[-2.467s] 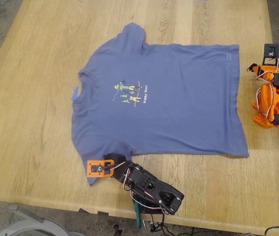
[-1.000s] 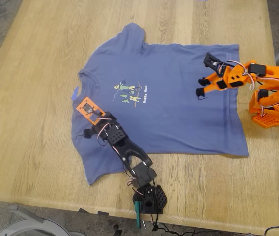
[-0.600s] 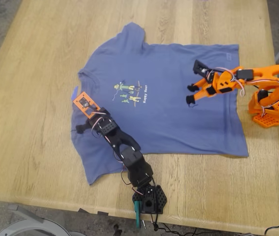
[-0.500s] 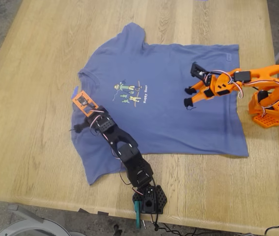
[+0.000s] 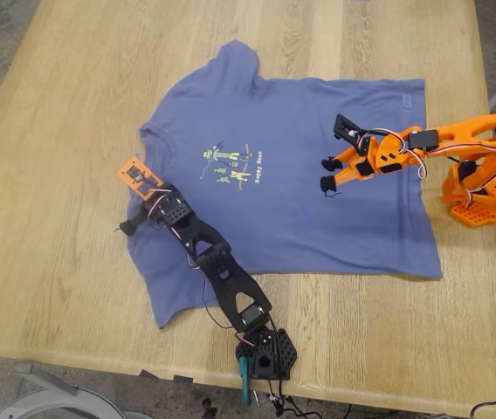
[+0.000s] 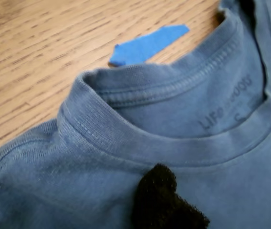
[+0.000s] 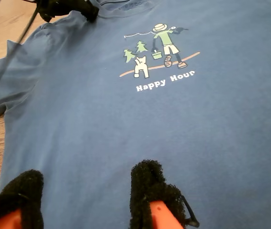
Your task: Fold a T-shirt
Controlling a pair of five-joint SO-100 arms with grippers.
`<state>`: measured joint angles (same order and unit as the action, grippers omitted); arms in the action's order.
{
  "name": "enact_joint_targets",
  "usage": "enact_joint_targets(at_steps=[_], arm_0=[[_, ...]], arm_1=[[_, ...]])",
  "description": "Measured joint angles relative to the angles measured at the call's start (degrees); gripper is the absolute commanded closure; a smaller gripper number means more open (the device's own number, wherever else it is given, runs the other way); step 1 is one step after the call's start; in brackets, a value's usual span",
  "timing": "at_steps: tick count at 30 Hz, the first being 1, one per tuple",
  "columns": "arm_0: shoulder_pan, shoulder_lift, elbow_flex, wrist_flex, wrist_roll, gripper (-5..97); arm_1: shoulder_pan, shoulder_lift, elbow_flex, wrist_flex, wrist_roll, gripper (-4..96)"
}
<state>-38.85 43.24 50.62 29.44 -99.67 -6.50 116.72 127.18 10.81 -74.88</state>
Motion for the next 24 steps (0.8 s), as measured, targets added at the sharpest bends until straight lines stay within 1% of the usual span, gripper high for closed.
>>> enact_joint_targets(at_steps=[5,9,11,12,14,18,24], arm_0=[[-0.4,-10.2,-16.4,9.8,0.0,24],[-0.9,-24.7,-41.6,24.1,-1.3,29],[-0.4,-32.1,-55.3,30.6,-2.3,35],[-0.4,-34.4,-59.8,32.7,-2.8,37],[-0.4,-36.2,-64.1,35.0,-4.0,42],[-0.7,-36.5,-66.8,37.8,-6.3,52],[-0.6,-36.4,-67.3,40.5,-8.3,61]], arm_1=[[-0.4,-1.1,0.0,-0.8,1.4,62.9],[-1.4,-2.8,0.0,-2.2,2.7,63.1],[-1.8,-4.0,0.0,-3.2,3.3,63.1],[-1.8,-4.6,0.0,-3.5,3.5,63.1],[-2.1,-5.9,0.0,-4.5,4.3,63.1],[-3.0,-8.7,-0.5,-6.1,5.9,63.1],[-3.8,-15.6,-5.6,-8.4,7.0,62.4]])
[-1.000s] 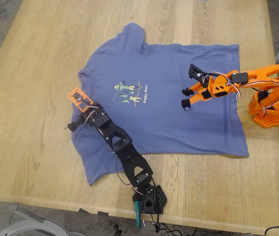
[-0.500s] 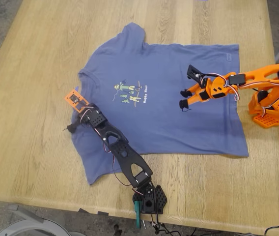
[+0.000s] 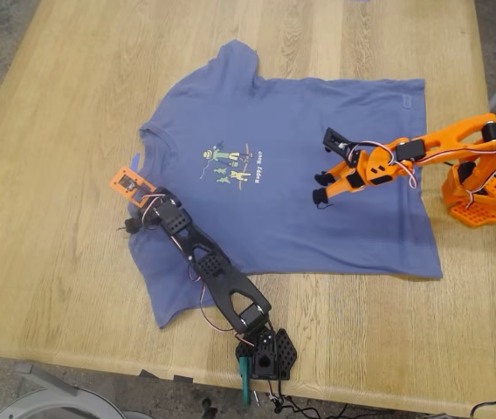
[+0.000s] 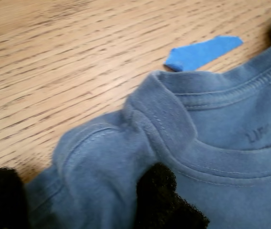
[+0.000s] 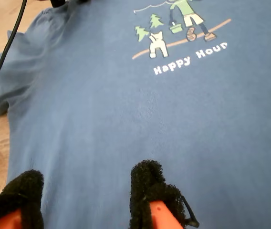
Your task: Fold a T-shirt
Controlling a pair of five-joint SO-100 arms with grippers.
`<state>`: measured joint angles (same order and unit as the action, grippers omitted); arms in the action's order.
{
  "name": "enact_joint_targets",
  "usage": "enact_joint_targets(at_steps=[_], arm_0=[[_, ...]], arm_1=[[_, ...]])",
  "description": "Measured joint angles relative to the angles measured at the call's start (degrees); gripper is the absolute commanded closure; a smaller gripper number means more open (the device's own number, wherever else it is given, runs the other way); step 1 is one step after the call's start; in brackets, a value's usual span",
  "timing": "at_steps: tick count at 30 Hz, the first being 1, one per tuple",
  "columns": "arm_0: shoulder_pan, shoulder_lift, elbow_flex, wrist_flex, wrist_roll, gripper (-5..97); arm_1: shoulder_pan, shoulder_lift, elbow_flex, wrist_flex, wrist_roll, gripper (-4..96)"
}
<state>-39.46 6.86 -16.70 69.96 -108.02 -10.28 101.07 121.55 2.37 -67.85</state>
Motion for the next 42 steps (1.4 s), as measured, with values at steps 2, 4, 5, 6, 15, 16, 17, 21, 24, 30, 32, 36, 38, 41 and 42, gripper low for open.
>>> enact_joint_targets(at_steps=[2,4,5,6,15,16,17,21,24,30,32,36,38,41,42], arm_0=[[0.3,0.1,0.0,0.4,-0.4,65],[0.3,0.1,0.0,0.6,-0.5,70],[0.3,0.1,0.0,0.7,-0.5,71],[0.4,0.1,0.0,0.7,-0.5,71],[2.4,0.1,0.0,0.7,-0.4,60],[2.6,0.1,0.0,0.7,-0.4,58],[2.9,0.1,0.0,0.7,-0.4,55],[4.1,-0.7,-0.1,0.6,0.0,55],[4.4,-1.4,-0.1,0.6,0.1,62],[4.3,-3.2,-0.1,2.6,-0.4,75],[4.2,-3.3,-0.1,3.2,-0.7,83],[4.2,-3.9,-0.1,3.6,-1.1,92],[4.2,-4.2,-0.3,3.6,-1.4,92],[4.2,-4.6,-0.3,3.6,-1.8,92],[4.2,-4.7,-0.3,3.6,-1.9,92]], arm_1=[[-0.1,-3.6,-2.6,-1.2,0.0,62.3],[-0.4,-7.3,-5.9,-1.9,0.0,62.3],[-0.6,-9.2,-7.4,-2.3,0.0,62.3],[-0.9,-11.1,-9.1,-2.5,0.0,62.3],[-2.2,-17.5,-13.4,-3.5,-0.2,62.9],[-2.2,-17.7,-13.4,-3.6,-0.2,63.0],[-2.3,-17.7,-13.4,-3.6,-0.2,63.1],[-2.9,-17.7,-13.9,-3.6,-0.2,63.9],[-3.0,-18.0,-13.9,-3.6,-0.2,65.7],[-2.4,-18.2,-13.9,-3.6,-0.2,66.5],[-1.8,-18.2,-13.9,-3.6,-0.2,66.7],[-0.9,-19.5,-14.0,-3.6,-0.2,67.0],[-0.9,-20.3,-14.0,-3.6,-0.2,66.5],[-1.2,-21.8,-14.5,-3.6,0.4,66.4],[-1.4,-22.1,-14.6,-4.0,0.4,66.4]])
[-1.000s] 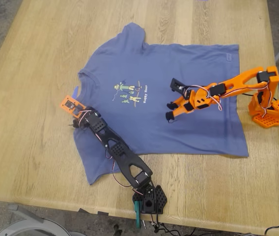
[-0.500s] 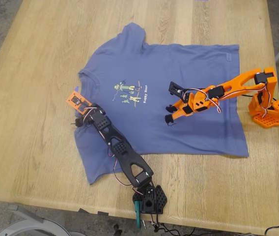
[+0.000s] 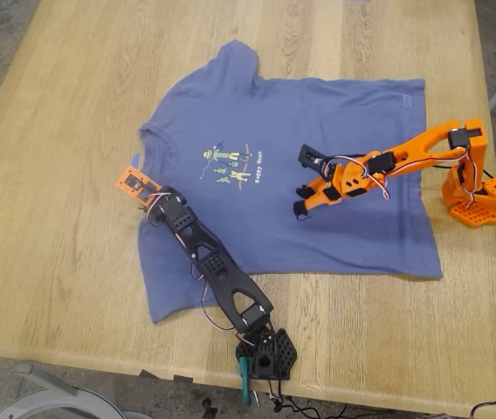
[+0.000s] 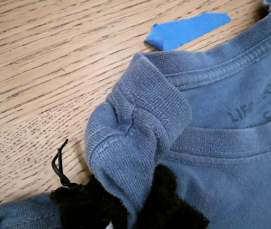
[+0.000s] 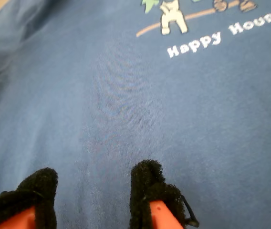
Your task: Fold a T-shirt
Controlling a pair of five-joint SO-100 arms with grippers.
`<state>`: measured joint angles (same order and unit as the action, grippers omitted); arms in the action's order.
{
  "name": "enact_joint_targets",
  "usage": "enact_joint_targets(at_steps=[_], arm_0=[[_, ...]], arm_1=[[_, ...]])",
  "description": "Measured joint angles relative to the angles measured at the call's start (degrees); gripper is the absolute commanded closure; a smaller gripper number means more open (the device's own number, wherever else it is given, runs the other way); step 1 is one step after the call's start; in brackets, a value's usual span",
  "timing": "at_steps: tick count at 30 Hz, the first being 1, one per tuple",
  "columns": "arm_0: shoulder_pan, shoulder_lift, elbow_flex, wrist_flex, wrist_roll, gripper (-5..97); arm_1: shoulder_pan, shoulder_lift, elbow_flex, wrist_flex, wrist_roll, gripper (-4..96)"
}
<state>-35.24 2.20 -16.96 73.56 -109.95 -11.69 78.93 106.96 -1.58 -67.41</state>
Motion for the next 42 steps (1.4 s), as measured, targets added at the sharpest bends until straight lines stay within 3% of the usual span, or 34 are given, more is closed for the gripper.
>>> enact_joint_targets(at_steps=[9,20,33,42], arm_0=[[0.1,-0.5,0.0,-1.1,-1.2,92],[1.1,-0.5,0.0,-1.2,-1.2,92],[1.6,0.3,0.0,-1.2,-1.2,92],[3.0,0.8,0.0,-0.4,-1.2,92]], arm_1=[[-0.2,-3.5,-1.6,-1.4,0.4,65.2],[-0.1,-13.0,-11.8,-1.4,-4.7,62.8],[-1.1,-16.8,-14.1,-1.6,-5.0,57.0],[-1.8,-21.2,-18.6,3.6,1.3,55.2]])
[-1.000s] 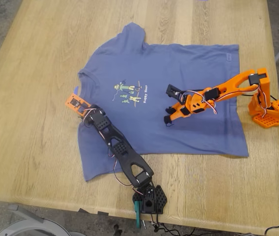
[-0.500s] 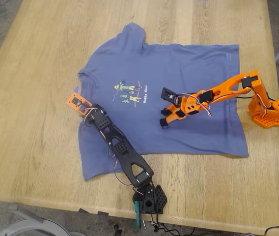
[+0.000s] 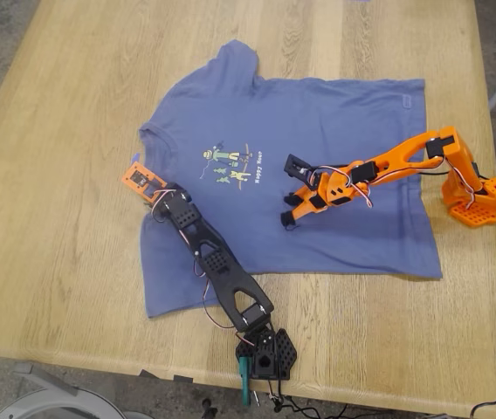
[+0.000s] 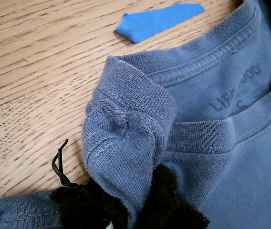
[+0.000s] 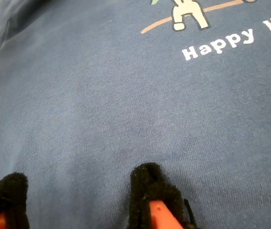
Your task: Fold a T-shirt
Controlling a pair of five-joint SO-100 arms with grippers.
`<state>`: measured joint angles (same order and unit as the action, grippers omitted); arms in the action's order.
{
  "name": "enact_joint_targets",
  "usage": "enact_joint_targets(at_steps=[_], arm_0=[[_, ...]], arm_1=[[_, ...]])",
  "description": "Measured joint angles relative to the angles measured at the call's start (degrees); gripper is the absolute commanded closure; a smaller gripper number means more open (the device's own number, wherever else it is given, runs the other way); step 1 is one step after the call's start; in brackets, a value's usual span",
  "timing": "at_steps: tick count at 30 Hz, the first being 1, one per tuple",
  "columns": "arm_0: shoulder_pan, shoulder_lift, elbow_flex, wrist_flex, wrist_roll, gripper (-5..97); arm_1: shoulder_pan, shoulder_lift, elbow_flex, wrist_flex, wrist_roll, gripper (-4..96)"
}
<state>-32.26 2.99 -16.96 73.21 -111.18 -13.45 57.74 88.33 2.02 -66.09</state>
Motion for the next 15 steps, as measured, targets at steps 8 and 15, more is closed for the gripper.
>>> enact_joint_targets(at_steps=[8,15], arm_0=[[0.6,2.0,0.0,0.0,0.0,92],[1.2,3.3,0.0,0.9,0.0,92]], arm_1=[[-2.7,-5.5,-8.1,8.5,4.0,57.6],[-6.4,-6.9,-10.4,11.3,10.1,61.0]])
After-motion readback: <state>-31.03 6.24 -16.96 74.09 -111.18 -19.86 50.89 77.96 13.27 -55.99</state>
